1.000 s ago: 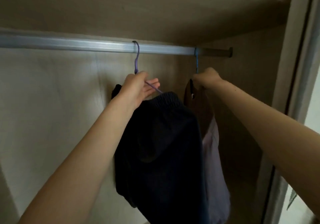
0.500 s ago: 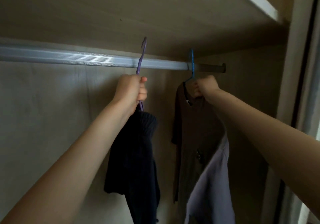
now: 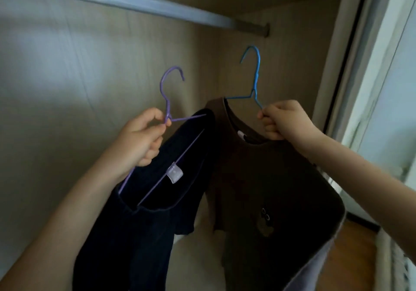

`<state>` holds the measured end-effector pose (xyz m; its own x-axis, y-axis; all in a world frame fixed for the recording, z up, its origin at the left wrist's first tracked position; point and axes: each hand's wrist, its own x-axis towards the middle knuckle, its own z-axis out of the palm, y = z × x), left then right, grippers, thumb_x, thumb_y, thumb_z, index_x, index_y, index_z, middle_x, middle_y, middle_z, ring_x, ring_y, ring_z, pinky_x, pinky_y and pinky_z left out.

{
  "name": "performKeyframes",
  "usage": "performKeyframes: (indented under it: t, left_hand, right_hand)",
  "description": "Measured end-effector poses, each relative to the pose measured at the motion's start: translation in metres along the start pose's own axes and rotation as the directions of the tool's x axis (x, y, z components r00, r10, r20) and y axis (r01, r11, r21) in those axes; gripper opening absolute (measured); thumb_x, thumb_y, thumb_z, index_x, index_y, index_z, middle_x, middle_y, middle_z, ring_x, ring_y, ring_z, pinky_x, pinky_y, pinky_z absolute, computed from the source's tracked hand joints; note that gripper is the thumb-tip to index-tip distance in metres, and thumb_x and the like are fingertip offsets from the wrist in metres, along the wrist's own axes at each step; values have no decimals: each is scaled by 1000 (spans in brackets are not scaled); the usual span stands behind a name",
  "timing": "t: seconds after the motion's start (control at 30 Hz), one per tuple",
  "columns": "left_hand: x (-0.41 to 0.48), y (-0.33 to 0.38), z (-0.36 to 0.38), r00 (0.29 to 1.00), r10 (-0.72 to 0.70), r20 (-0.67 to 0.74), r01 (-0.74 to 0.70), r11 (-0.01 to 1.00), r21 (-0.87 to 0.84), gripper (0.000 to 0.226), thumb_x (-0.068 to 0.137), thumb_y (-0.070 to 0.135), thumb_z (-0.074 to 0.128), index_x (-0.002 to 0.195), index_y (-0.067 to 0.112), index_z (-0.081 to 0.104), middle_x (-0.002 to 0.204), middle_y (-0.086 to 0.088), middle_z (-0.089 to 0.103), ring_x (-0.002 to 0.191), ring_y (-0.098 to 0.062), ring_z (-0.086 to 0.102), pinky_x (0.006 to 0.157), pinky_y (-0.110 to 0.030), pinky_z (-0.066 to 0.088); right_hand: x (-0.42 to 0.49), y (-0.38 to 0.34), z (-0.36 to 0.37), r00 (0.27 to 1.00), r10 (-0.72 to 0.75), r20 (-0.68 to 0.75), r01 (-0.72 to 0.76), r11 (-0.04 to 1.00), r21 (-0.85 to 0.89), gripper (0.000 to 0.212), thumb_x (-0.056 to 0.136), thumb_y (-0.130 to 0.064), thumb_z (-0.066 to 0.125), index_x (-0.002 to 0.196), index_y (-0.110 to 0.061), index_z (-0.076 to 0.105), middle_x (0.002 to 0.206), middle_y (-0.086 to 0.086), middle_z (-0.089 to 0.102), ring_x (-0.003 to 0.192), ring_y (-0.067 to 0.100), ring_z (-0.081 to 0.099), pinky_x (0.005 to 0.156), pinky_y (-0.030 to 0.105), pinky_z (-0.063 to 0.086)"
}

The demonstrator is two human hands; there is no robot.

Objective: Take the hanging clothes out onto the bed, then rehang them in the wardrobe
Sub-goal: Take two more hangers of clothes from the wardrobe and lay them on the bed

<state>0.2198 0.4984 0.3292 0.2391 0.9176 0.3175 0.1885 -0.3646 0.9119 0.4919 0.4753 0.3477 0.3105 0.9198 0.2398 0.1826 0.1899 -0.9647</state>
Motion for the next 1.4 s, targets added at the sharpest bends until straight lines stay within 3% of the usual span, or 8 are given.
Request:
performKeyframes:
  t: [0.23, 0.37, 0.5, 0.67, 0.93, 1.17, 1.3, 1.4]
  left_hand:
    - [-82, -58, 50, 941, -112, 320, 104, 994, 42, 10, 101, 10, 37, 96, 9, 45, 51, 5, 24, 43, -6, 12, 43, -9, 12]
    - [-116, -60, 95, 851, -139, 507, 118, 990, 73, 12, 101, 11, 37, 96, 10, 48, 53, 3, 23, 41, -8, 13, 41, -11, 13]
    - [-145, -41, 155, 714, -137, 687, 133, 989, 59, 21, 103, 13, 37, 94, 4, 53, 51, 4, 25, 38, -7, 14, 37, -11, 13]
    - [-202, -4, 235, 503, -27, 864, 80, 997, -16, 22, 103, 11, 34, 88, 5, 50, 52, 3, 23, 37, -7, 13, 37, -9, 14]
    - [-315, 39, 341, 115, 195, 974, 27, 980, -199, 22, 102, 15, 38, 90, 4, 53, 55, -1, 26, 39, -10, 17, 39, -15, 14]
    - [-416, 81, 395, -179, 309, 934, 196, 942, -274, 27, 102, 11, 37, 81, 12, 54, 48, 5, 26, 34, -6, 18, 37, -11, 15]
    - [-462, 106, 412, -259, 360, 897, 270, 918, -290, 29, 102, 8, 36, 79, 13, 53, 44, 9, 27, 32, -4, 18, 37, -9, 15]
    - [-490, 120, 423, -317, 385, 867, 296, 908, -296, 28, 101, 8, 36, 81, 13, 53, 44, 9, 27, 32, -4, 18, 38, -11, 13]
  right_hand:
    - [-160, 97, -52, 976, 204, -71, -203, 979, 21, 29, 100, -6, 41, 75, -2, 54, 44, -8, 34, 35, 6, 28, 35, 15, 23]
    - [-262, 118, -87, 924, 276, -264, -270, 961, 59, 33, 100, -6, 41, 70, -5, 54, 47, -6, 33, 38, 7, 26, 37, 15, 23]
    - [-365, 114, -115, 811, 289, -508, -294, 953, 74, 33, 101, -6, 40, 71, -1, 54, 47, -6, 31, 37, 6, 26, 37, 15, 22]
    - [-484, 87, -140, 570, 286, -770, -292, 947, 136, 28, 98, -1, 42, 73, 2, 53, 47, -4, 28, 37, 7, 21, 37, 14, 20]
    - [-659, 38, -137, 59, 125, -990, -305, 947, 101, 26, 98, -1, 43, 77, 8, 56, 53, 3, 26, 42, 10, 22, 38, 18, 19]
    - [-777, 10, -80, -403, -24, -915, -280, 955, 98, 29, 99, -2, 42, 75, 4, 56, 49, -3, 32, 40, 7, 26, 38, 15, 20]
    - [-822, -7, -49, -577, -85, -812, -297, 948, 112, 28, 98, -2, 42, 74, 2, 55, 49, -4, 33, 40, 6, 27, 37, 17, 20]
    - [-850, -18, -32, -669, -136, -731, -325, 938, 123, 28, 99, -3, 42, 74, 1, 55, 49, -4, 34, 40, 5, 27, 36, 17, 21]
